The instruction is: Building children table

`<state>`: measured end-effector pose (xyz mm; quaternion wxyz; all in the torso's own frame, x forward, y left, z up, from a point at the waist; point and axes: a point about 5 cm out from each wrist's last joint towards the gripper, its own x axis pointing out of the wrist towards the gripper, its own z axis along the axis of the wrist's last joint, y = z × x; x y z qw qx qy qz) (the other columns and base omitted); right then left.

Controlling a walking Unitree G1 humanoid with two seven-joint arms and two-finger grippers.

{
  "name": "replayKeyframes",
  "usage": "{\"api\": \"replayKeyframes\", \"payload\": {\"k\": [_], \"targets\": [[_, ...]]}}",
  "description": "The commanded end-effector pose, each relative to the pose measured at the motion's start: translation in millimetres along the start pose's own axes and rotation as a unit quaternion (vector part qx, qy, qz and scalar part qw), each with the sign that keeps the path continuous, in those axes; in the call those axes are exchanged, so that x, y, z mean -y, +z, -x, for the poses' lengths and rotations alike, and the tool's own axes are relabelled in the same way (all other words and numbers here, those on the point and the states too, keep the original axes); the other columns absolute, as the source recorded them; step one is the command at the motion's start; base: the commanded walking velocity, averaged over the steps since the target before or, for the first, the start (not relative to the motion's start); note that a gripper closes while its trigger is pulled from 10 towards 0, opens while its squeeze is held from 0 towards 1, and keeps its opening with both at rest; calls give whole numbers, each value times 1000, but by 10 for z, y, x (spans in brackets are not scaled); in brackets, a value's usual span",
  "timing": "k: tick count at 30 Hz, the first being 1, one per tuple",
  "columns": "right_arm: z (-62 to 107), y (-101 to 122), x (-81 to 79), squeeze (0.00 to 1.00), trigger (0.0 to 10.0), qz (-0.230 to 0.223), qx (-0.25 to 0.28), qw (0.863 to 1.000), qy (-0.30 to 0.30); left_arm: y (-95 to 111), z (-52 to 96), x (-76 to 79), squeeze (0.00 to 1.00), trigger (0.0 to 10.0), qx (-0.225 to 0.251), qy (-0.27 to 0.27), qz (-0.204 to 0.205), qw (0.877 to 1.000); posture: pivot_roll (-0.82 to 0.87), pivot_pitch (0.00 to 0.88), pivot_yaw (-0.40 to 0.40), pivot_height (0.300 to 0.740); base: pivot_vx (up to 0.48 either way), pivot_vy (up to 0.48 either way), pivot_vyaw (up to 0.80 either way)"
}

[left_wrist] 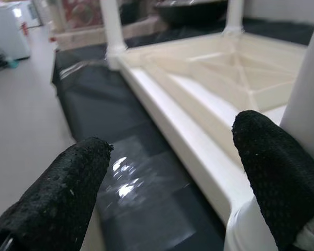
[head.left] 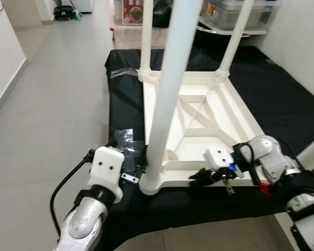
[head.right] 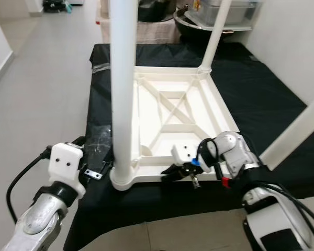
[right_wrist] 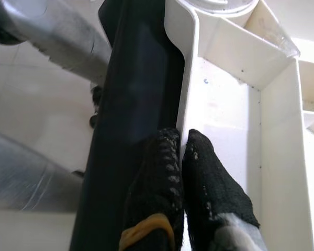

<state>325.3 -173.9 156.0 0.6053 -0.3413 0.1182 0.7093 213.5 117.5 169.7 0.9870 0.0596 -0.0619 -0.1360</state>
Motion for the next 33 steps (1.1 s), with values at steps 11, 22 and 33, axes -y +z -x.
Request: {"api": "replayKeyframes", "payload": {"k": [11, 22, 33], "targets": [[-162, 349, 209, 0, 0, 136, 17, 991, 2, -41, 166, 30, 0, 10000, -28, 15, -1, 999, 97, 107, -75, 740, 0, 0, 0], [-150, 396, 275, 1000, 10000, 117, 45, 992, -30, -24, 136, 40, 0, 10000, -24, 11, 0, 1000, 96, 107, -73, 740, 0, 0, 0], [174, 438, 223, 0, 10000, 93, 74, 993, -23, 4, 159, 24, 0, 10000, -24, 13, -4, 1000, 100, 106, -77, 740, 0, 0, 0]]}}
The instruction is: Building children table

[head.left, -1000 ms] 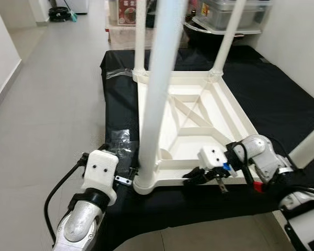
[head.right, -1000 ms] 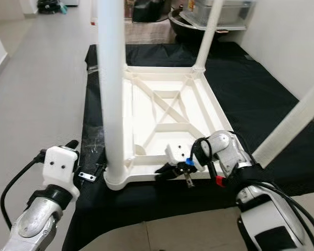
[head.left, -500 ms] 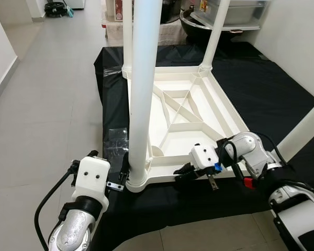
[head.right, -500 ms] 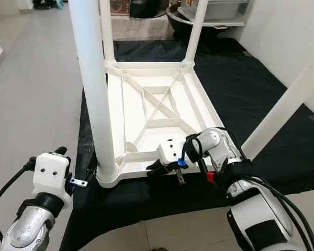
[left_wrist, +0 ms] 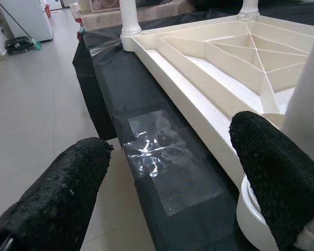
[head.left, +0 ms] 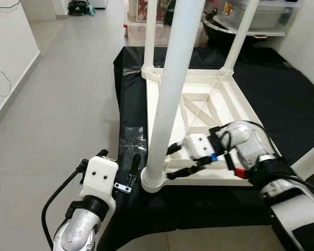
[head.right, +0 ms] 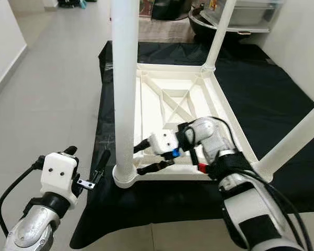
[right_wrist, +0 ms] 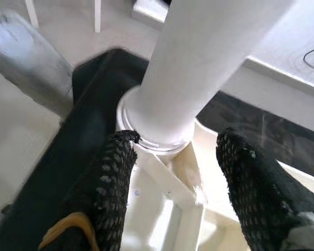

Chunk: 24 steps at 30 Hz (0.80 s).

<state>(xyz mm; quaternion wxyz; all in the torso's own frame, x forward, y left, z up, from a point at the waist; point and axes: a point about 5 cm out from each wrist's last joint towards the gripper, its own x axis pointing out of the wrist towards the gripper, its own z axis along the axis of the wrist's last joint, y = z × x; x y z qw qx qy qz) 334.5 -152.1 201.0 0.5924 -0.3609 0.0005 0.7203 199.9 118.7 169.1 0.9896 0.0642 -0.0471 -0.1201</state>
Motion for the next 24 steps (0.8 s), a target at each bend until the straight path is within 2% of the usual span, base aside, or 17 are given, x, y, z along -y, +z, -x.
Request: {"api": "replayKeyframes", "payload": {"k": [1, 4, 5, 8, 13, 14, 19, 21, 22, 23, 24], "targets": [[58, 22, -21, 0, 10000, -8, 14, 1000, 2, -8, 25, -2, 0, 10000, -7, -2, 0, 1000, 100, 106, -77, 740, 0, 0, 0], [136, 35, -5, 0, 10000, -10, 16, 1000, -23, 0, 33, -7, 0, 10000, -6, 0, -1, 1000, 98, 94, -74, 740, 0, 0, 0], [212, 43, 5, 0, 10000, -11, 18, 998, -57, 7, 44, -9, 0, 10000, -5, 1, -2, 1000, 100, 81, -74, 740, 0, 0, 0], [297, 31, -16, 0, 10000, -29, 21, 994, -100, 18, 57, -21, 0, 10000, -3, 6, -8, 1000, 100, 74, -75, 740, 0, 0, 0], [337, 12, -90, 0, 10000, -55, 36, 988, -137, 36, 71, -47, 0, 10000, 0, 17, -13, 1000, 99, 65, -72, 740, 0, 0, 0], [337, -20, -168, 0, 10000, -83, 49, 981, -167, 64, 78, -72, 0, 10000, 5, 29, -15, 999, 99, 58, -70, 740, 0, 0, 0], [300, -71, -282, 0, 10000, -109, 55, 975, -187, 113, 81, -111, 0, 10000, 13, 50, -22, 998, 99, 53, -68, 740, 0, 0, 0], [262, -115, -305, 0, 10000, -137, 60, 962, -227, 151, 80, -141, 0, 10000, 20, 66, -21, 997, 99, 49, -72, 740, 0, 0, 0], [262, -115, -305, 0, 10000, -137, 60, 962, -227, 151, 80, -141, 0, 10000, 20, 66, -21, 997, 99, 49, -72, 740, 0, 0, 0], [232, -148, -299, 0, 10000, -155, 67, 946, -278, 178, 80, -151, 0, 10000, 25, 73, -20, 997, 101, 46, -74, 740, 0, 0, 0], [232, -148, -299, 0, 10000, -155, 67, 946, -278, 178, 80, -151, 0, 10000, 25, 73, -20, 997, 101, 46, -74, 740, 0, 0, 0]]}}
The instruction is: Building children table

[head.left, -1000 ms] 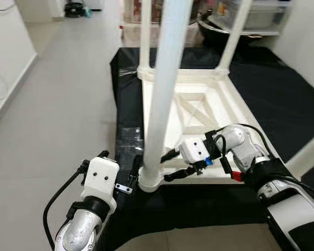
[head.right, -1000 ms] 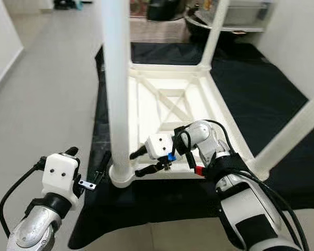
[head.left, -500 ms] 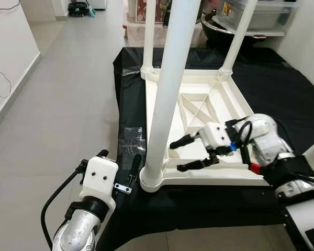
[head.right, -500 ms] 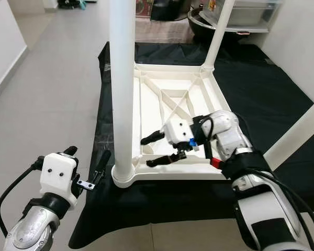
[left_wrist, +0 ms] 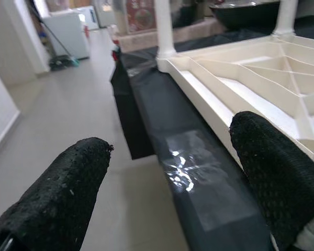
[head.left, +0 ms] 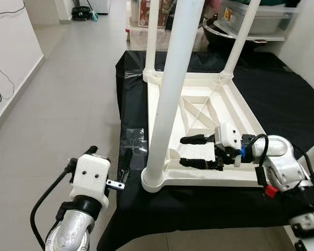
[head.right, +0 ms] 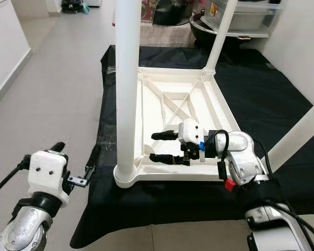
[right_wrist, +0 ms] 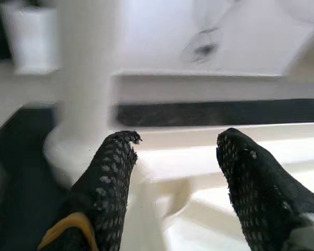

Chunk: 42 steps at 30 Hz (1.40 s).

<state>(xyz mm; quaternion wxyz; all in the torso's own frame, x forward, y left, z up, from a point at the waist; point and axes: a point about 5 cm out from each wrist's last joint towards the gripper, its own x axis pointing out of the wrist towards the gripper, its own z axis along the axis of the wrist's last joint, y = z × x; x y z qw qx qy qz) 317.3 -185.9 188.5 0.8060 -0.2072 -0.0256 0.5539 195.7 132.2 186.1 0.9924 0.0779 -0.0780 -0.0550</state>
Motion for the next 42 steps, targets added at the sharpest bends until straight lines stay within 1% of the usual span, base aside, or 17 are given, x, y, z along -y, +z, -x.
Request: {"api": "replayKeyframes", "payload": {"k": [1, 2, 4, 7, 10, 13, 14, 15, 19, 20, 23, 24, 27, 30, 33, 36, 42], "targets": [[11, 3, 9, 0, 10000, -5, 2, 1000, -17, 22, 17, -11, 0, 10000, 0, 7, 0, 1000, 101, 46, -74, 740, 0, 0, 0], [-22, -58, -25, 0, 10000, -42, 17, 996, -71, 39, 19, -9, 0, 10000, 3, 9, -1, 1000, 100, 43, -71, 740, 0, 0, 0], [-22, -58, -25, 0, 10000, -42, 17, 996, -71, 39, 19, -9, 0, 10000, 3, 9, -1, 1000, 100, 43, -71, 740, 0, 0, 0], [-148, -247, -340, 0, 10000, -127, 54, 965, -225, 3, 32, 45, 0, 10000, -1, -1, 2, 1000, 97, 27, -61, 740, 0, 0, 0], [-153, -264, -401, 0, 10000, -143, 58, 956, -247, -5, 34, 51, 0, 10000, -2, -1, 0, 1000, 98, 25, -62, 740, 0, 0, 0], [-129, -303, -507, 0, 10000, -155, 49, 926, -340, -24, 41, 58, 0, 10000, -7, 1, -2, 1000, 95, 21, -65, 740, 0, 0, 0], [-129, -303, -507, 0, 10000, -155, 49, 926, -340, -24, 41, 58, 0, 10000, -7, 1, -2, 1000, 95, 21, -65, 740, 0, 0, 0], [-134, -305, -535, 0, 10000, -163, 46, 918, -359, -31, 43, 62, 0, 10000, -10, 0, -2, 1000, 95, 24, -65, 740, 0, 0, 0], [-165, -296, -590, 0, 10000, -172, 49, 907, -382, -58, 53, 85, 0, 10000, -17, -5, -1, 1000, 94, 25, -62, 740, 0, 0, 0], [-183, -289, -616, 0, 10000, -188, 51, 897, -397, -72, 57, 97, 0, 10000, -22, -7, 1, 1000, 93, 28, -60, 740, 0, 0, 0], [-201, -274, -641, 0, 10000, -191, 51, 892, -406, -83, 60, 109, 0, 10000, -25, -11, 1, 1000, 92, 30, -56, 740, 0, 0, 0], [-222, -241, -669, 0, 10000, -199, 57, 883, -421, -88, 59, 120, 0, 10000, -26, -14, 2, 1000, 89, 33, -57, 740, 0, 0, 0], [-229, -208, -683, 0, 10000, -199, 61, 876, -436, -92, 57, 124, 0, 10000, -27, -14, 3, 1000, 89, 33, -57, 740, 0, 0, 0], [-260, -135, -714, 0, 10000, -211, 74, 857, -465, -107, 56, 138, 0, 10000, -31, -16, 6, 999, 86, 33, -57, 740, -266, 0, 0], [-260, -135, -714, 0, 10000, -211, 74, 857, -465, -107, 56, 138, 0, 10000, -31, -16, 6, 999, 86, 33, -57, 740, -277, 0, 0], [-316, -103, -810, 0, 10000, -228, 75, 847, -474, -120, 51, 148, 0, 10000, -33, -15, 7, 999, 87, 36, -56, 740, -281, 0, 0], [-372, -97, -928, 0, 10000, -232, 67, 850, -468, -132, 44, 150, 0, 10000, -36, -16, 4, 999, 88, 40, -54, 740, -311, 0, 0]]}}
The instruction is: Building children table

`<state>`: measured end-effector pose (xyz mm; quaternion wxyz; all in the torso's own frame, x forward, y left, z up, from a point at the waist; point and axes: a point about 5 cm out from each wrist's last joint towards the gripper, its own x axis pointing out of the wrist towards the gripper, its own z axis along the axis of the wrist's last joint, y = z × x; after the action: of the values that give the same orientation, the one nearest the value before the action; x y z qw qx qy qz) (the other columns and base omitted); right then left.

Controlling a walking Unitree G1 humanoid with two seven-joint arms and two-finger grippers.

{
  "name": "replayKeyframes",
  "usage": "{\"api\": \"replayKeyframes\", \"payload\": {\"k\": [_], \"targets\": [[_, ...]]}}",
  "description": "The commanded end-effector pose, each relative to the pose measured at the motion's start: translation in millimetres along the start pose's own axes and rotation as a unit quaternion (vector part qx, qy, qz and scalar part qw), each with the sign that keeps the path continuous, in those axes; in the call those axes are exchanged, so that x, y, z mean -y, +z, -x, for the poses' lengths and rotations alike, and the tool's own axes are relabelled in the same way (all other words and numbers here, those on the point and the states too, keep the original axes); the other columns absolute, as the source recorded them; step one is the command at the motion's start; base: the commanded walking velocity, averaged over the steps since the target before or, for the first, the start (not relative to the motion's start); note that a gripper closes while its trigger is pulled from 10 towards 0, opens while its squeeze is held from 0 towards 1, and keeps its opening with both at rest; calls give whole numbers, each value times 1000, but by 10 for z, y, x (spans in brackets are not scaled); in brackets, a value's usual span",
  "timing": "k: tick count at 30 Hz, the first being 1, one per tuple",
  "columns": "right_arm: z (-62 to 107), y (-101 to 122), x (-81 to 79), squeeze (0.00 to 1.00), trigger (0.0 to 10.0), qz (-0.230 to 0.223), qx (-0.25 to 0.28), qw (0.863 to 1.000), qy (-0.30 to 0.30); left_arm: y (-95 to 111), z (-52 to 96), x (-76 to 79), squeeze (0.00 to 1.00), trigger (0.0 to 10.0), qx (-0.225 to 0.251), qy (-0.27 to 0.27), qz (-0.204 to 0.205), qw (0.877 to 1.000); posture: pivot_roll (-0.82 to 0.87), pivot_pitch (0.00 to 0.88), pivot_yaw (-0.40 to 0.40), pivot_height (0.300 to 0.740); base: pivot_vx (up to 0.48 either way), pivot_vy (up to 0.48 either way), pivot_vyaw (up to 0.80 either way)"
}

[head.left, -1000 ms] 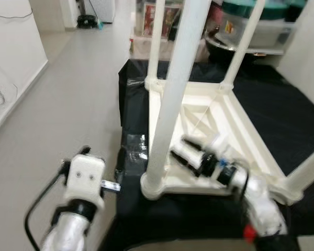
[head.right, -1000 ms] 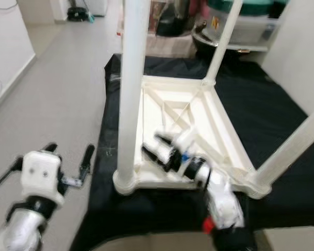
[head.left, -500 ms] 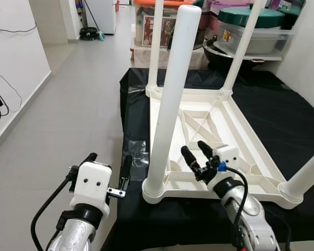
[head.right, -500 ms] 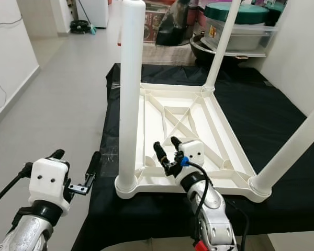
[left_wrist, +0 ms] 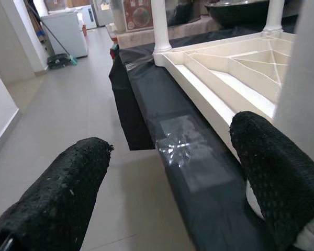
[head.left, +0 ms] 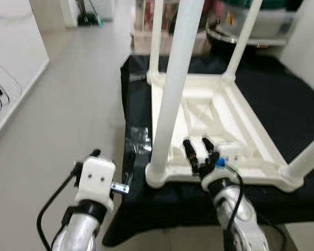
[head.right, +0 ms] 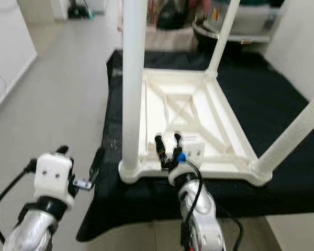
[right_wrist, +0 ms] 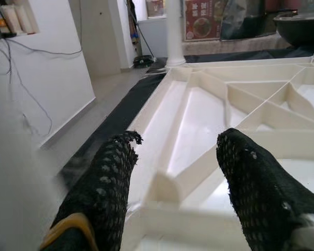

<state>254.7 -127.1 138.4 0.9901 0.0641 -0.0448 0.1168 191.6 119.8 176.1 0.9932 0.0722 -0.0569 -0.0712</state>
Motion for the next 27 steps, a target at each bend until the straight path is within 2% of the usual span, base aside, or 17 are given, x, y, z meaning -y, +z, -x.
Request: {"api": "replayKeyframes", "payload": {"k": [1, 5, 6, 7, 8, 10, 13, 17, 19, 27], "targets": [[43, -5, -26, 0, 10000, 8, -5, 1000, -2, -63, 1, 7, 0, 10000, -17, 2, -4, 1000, 88, 40, -54, 740, -315, 0, 0], [67, -87, -44, 0, 10000, 15, -32, 999, -4, -70, -3, 7, 0, 10000, -16, 3, -3, 1000, 86, 39, -56, 740, -67, 0, 0], [70, -103, -74, 0, 10000, 40, -42, 998, 14, -75, -10, 18, 0, 10000, -16, 0, -4, 1000, 88, 39, -52, 740, 0, 0, 0], [70, -103, -74, 0, 10000, 40, -42, 998, 14, -75, -10, 18, 0, 10000, -16, 0, -4, 1000, 88, 39, -52, 740, 0, 0, 0], [75, -110, -99, 0, 10000, 59, -48, 997, 26, -79, -15, 27, 0, 10000, -16, -2, -5, 1000, 88, 39, -52, 740, 0, 0, 0], [75, -110, -99, 0, 10000, 59, -48, 997, 26, -79, -15, 27, 0, 10000, -16, -2, -5, 1000, 88, 39, -52, 740, 0, 0, 0], [17, 52, -50, 0, 10000, 71, -14, 997, 1, -101, -44, 55, 0, 10000, -17, -6, -11, 1000, 86, 42, -50, 740, 0, 0, 0], [-23, 128, -59, 0, 10000, 73, 2, 997, 1, -120, -59, 76, 0, 10000, -18, -7, -15, 1000, 82, 42, -45, 740, 0, 0, 0], [-35, 153, -63, 0, 10000, 73, 8, 997, -1, -126, -69, 91, 0, 10000, -18, -6, -28, 999, 82, 40, -45, 740, 0, 0, 0], [-46, 170, -59, 0, 10000, 92, 9, 996, 2, -178, -67, 136, 0, 10000, -29, -12, -15, 999, 78, 41, -40, 740, 0, 0, 0]]}}
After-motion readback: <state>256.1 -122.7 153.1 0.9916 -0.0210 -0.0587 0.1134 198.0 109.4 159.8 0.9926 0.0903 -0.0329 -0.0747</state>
